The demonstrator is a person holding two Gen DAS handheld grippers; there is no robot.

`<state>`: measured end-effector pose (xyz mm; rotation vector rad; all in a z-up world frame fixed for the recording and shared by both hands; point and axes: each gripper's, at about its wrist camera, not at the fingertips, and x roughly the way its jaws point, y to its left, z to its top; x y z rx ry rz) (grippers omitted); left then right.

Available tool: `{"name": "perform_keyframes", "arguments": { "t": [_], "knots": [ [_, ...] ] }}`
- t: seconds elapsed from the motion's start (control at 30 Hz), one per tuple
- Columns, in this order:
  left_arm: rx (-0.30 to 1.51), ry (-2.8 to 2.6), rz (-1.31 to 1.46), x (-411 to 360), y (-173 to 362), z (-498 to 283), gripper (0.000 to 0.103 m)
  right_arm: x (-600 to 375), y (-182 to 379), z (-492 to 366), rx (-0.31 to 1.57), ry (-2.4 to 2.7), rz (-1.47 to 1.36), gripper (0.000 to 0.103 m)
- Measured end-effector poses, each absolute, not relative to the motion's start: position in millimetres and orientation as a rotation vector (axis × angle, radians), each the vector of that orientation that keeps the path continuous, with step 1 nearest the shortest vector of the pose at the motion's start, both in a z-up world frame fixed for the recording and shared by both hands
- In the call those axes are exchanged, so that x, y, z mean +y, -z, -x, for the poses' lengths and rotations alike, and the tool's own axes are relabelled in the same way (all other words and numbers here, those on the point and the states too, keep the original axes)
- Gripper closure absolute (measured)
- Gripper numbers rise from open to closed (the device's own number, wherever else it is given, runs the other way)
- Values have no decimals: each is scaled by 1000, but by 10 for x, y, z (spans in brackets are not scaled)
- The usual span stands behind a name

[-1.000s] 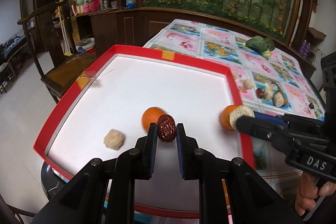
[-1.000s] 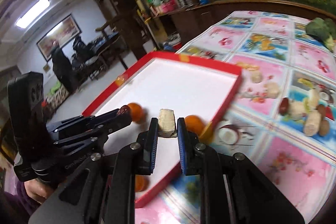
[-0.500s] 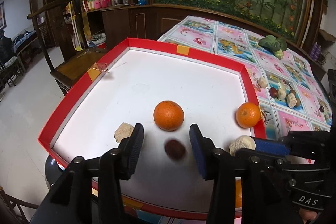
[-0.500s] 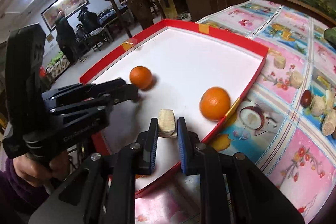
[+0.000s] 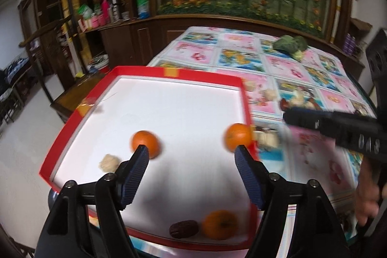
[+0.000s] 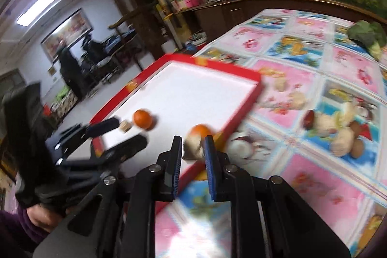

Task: Organize fruits
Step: 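Move both open tools back toward the remaining items on the tablecloth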

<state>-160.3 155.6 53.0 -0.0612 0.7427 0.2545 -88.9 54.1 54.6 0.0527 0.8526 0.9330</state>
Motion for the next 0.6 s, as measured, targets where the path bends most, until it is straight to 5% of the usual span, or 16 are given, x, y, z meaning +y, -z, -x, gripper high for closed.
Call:
{"name": "perform_keyframes", "arguments": {
  "t": [0.6],
  "knots": [
    [802, -93, -34, 769, -519, 1270, 27, -1947, -548, 76, 841, -362, -184, 83]
  ]
}}
